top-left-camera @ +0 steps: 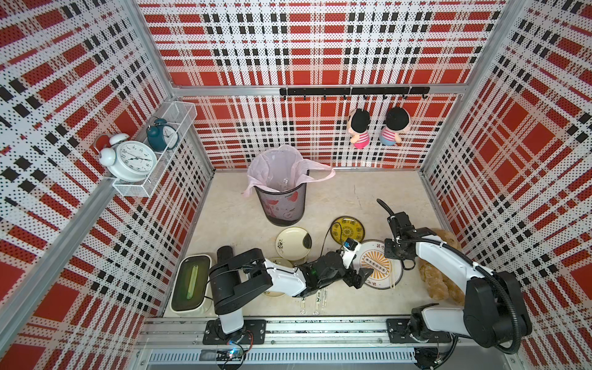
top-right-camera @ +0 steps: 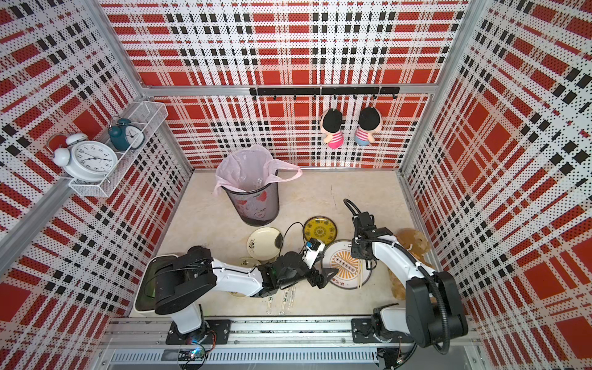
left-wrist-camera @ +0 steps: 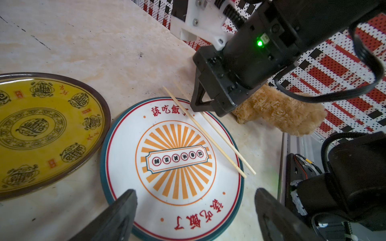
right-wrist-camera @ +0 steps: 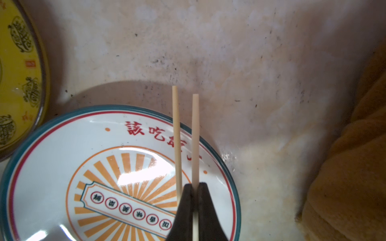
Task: Remove the packaging of disposable chopsticks
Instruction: Place the chopstick on the plate, then pick up the chopstick from the plate.
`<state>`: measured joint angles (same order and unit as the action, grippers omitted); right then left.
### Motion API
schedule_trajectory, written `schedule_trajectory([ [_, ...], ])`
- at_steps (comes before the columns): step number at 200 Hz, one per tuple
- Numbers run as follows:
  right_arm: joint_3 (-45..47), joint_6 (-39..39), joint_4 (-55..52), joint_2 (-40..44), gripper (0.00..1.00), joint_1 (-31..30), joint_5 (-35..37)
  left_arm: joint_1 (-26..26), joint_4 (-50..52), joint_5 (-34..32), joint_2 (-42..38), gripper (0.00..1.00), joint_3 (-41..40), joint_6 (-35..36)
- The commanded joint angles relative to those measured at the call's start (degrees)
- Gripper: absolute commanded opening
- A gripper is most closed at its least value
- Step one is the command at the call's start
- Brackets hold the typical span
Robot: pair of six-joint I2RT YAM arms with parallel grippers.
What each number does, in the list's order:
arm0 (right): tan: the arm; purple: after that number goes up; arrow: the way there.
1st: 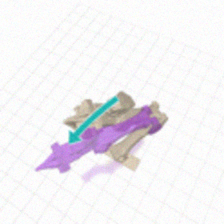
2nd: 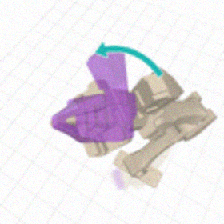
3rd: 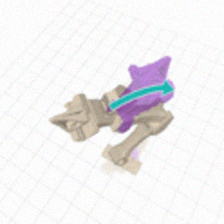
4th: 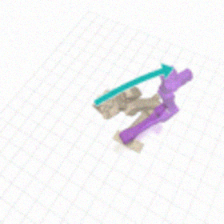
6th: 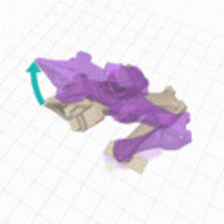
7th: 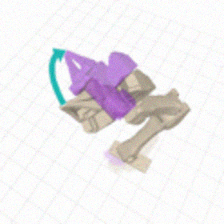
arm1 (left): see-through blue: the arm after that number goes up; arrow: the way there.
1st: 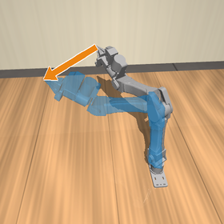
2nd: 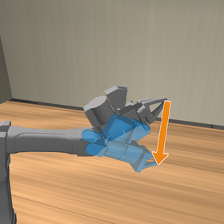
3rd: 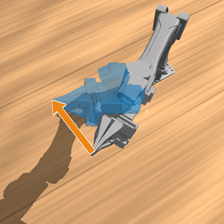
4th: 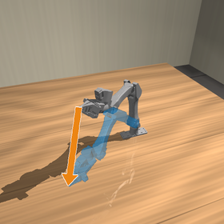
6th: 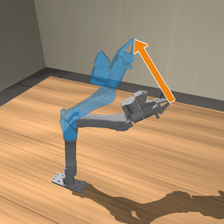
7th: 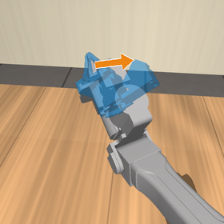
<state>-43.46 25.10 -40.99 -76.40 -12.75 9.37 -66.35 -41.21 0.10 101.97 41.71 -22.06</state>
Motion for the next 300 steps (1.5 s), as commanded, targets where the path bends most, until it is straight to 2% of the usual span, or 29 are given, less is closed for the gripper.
schedule_trajectory([
  [1,-1.8,-0.5,0.8,-2.1,0.04,-0.3,1.2,0.1,-1.5,0.8,-0.2,0.91,-0.2,0.5],
  [60,-2.2,0.1,0.3,-3.5,0.08,-0.3,2.1,0.2,-1.5,0.8,0.0,0.91,-0.1,0.6],
  [93,-2.1,0.3,0.1,-3.1,0.22,-0.3,2.1,0.1,-1.5,1.1,0.2,0.91,0.0,0.6],
  [150,-1.1,1.1,0.9,1.8,0.33,-0.3,4.0,0.2,-1.4,0.8,0.3,0.91,0.0,0.7],
  [206,0.9,3.5,3.0,4.9,0.57,-0.5,-3.5,0.2,-1.4,1.0,0.7,0.91,0.5,0.7],
  [237,2.0,6.0,4.9,5.3,0.54,-3.5,-0.3,0.3,-1.4,1.1,1.2,0.91,0.7,0.6],
  [263,2.6,7.5,8.9,7.9,0.41,-5.2,-1.4,0.3,-1.4,1.1,1.2,0.91,0.6,0.5],
  [280,3.4,8.6,11.9,8.0,0.40,-5.4,-2.5,0.5,-1.4,0.9,0.9,0.91,0.3,0.5],
  [300,2.7,9.5,13.1,3.5,0.42,-5.4,-3.5,0.9,-1.9,0.8,0.0,0.91,-0.7,0.5],
])
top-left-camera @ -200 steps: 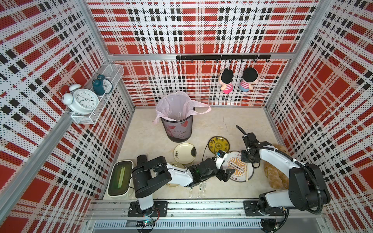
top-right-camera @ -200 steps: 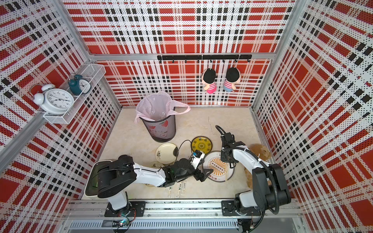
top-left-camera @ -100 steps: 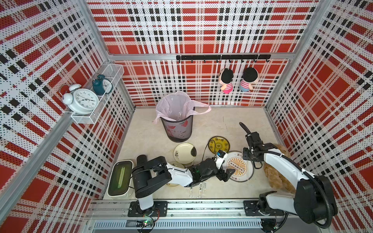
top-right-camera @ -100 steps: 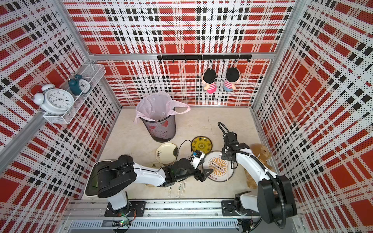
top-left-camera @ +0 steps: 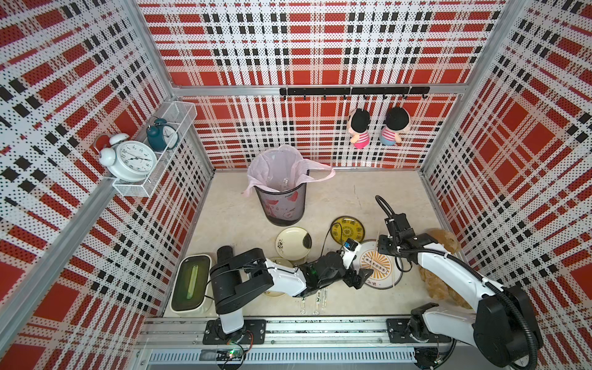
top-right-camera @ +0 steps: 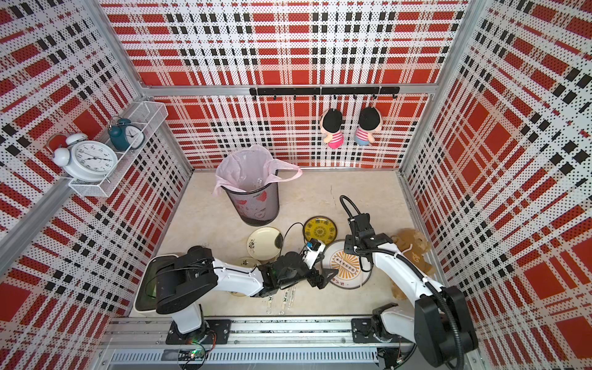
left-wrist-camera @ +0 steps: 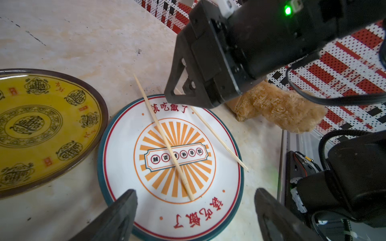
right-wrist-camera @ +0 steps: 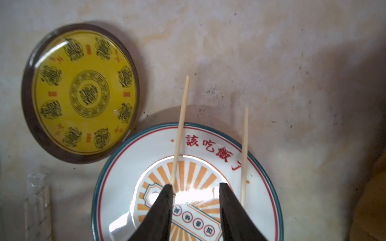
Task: Remove the packaging of disposable chopsticks
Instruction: Pick up the chopstick from the plate.
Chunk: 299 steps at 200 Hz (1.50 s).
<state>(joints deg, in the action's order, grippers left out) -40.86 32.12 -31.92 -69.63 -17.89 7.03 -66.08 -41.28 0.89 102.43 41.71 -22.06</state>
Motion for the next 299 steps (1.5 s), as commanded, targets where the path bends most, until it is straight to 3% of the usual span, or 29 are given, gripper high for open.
schedule_trajectory([
  [1,0.0,2.6,4.1,-3.6,0.42,-0.3,-1.3,0.7,-1.9,0.0,-0.5,0.91,-0.7,0.5],
  [33,-0.1,3.1,9.1,-9.3,0.43,-0.4,-3.2,1.5,-2.9,0.2,-1.1,0.91,-1.9,0.1],
  [68,-0.8,3.8,7.4,-12.3,0.32,-0.6,0.4,1.8,-3.1,0.6,-0.4,0.91,-1.8,-0.1],
  [158,-0.5,4.0,8.0,-10.4,0.03,-0.9,-1.4,2.7,-4.2,1.5,-0.6,0.91,-2.6,-0.2],
  [185,-1.3,3.3,5.1,-6.6,0.02,-0.8,-3.4,2.9,-4.6,2.0,-0.7,0.91,-2.9,-0.2],
  [226,-5.7,1.0,-9.6,-1.3,0.02,1.5,-0.9,2.9,-4.9,1.3,-2.2,0.91,-3.1,0.3],
  [258,-8.1,0.0,-18.4,-4.0,0.01,3.7,4.4,3.3,-5.1,2.9,-2.6,0.91,-3.4,0.7],
  [299,-5.9,0.2,-17.5,-7.5,0.00,7.0,9.0,4.2,-6.9,4.6,-4.4,0.91,-6.0,0.7],
])
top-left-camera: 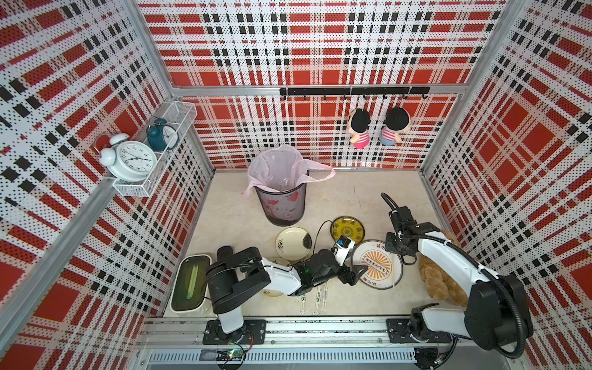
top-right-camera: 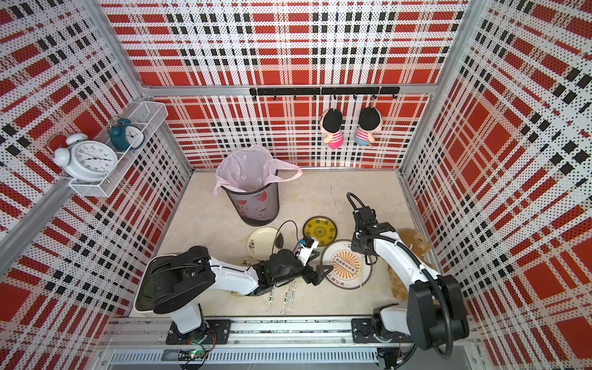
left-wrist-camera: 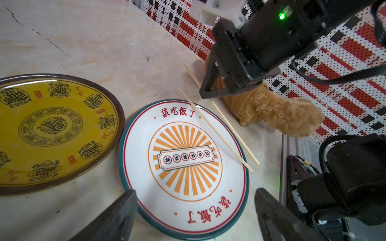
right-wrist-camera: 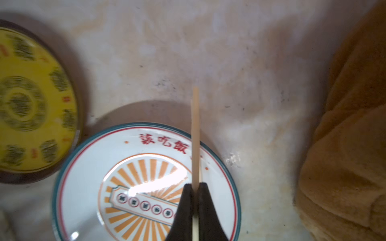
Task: Remove the packaging of disposable chopsticks
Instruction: Pick up the chopstick from the plate, then place the chopstick on the plate.
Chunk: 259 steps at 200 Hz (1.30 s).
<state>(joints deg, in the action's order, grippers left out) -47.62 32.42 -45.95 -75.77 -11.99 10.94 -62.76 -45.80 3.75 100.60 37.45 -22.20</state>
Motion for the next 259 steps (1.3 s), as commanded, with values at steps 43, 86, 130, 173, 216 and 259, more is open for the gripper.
schedule_trajectory([
  [43,1.8,-1.7,-2.7,-1.7,0.01,1.0,4.9,0.8,-2.8,2.1,-3.7,0.91,-3.2,0.8],
  [86,2.2,-2.8,-1.6,-3.1,0.02,0.6,4.9,0.8,-3.2,2.2,-3.1,0.91,-3.1,0.8],
  [130,2.8,-3.7,-0.1,-2.4,0.04,-0.1,3.5,0.8,-3.2,1.7,-2.4,0.91,-2.7,0.8],
  [173,2.8,-4.2,0.3,-3.1,0.08,-0.4,3.3,0.8,-3.2,1.6,-1.8,0.91,-2.6,0.8],
  [216,3.0,-4.7,1.5,-3.3,0.10,-0.4,2.4,0.8,-3.4,1.7,-1.7,0.91,-2.6,0.8],
  [259,3.1,-5.2,1.9,-3.1,0.12,-0.5,1.2,0.9,-3.5,1.8,-1.2,0.91,-2.3,0.8],
])
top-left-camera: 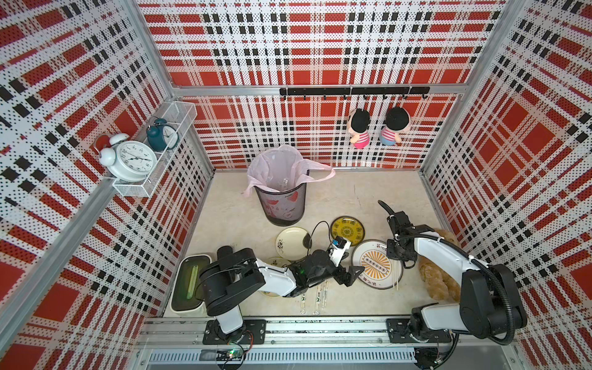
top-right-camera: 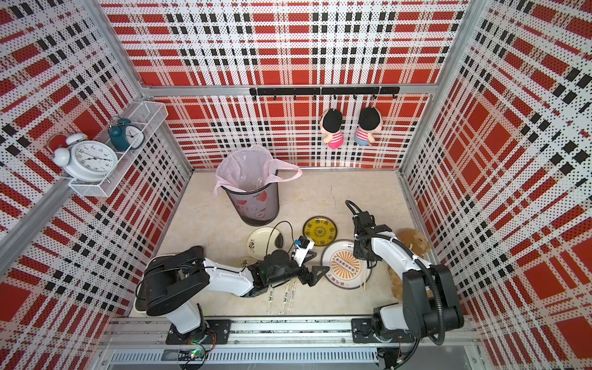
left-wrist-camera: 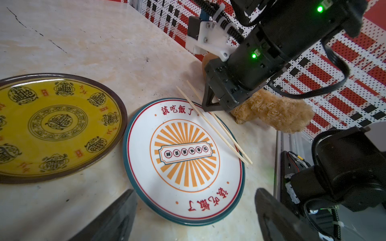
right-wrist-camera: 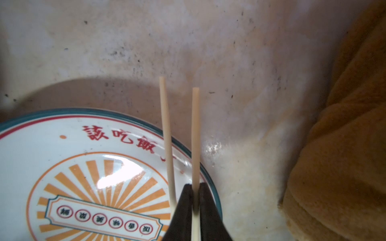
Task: Remove the packaging of disposable chopsticks
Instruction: Place the chopstick on the plate.
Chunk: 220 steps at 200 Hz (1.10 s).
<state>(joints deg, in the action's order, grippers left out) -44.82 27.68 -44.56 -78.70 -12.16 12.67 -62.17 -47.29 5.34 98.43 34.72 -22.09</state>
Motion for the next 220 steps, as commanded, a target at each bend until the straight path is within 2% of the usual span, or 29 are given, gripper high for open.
schedule_trajectory([
  [1,0.3,-0.4,0.5,-0.1,0.13,-0.3,-0.5,0.3,-2.0,0.2,0.9,0.91,0.4,0.6],
  [83,0.3,0.4,0.2,2.4,0.17,-0.3,-0.5,0.2,-2.0,-0.2,0.4,0.91,-0.1,0.6],
  [100,0.4,1.9,0.1,3.8,0.23,-0.3,-2.2,0.3,-2.0,-0.2,0.4,0.91,0.0,0.6],
  [121,2.0,3.6,2.0,5.6,0.37,-0.3,-5.3,0.3,-2.0,-0.2,0.6,0.91,0.1,0.6],
  [135,3.1,5.7,2.9,6.2,0.41,-0.3,-6.0,0.3,-2.0,-0.2,0.8,0.91,0.2,0.6],
  [220,3.2,6.6,1.3,3.4,0.43,-0.3,-3.6,0.2,-2.0,-0.3,-0.1,0.91,-0.3,0.6],
])
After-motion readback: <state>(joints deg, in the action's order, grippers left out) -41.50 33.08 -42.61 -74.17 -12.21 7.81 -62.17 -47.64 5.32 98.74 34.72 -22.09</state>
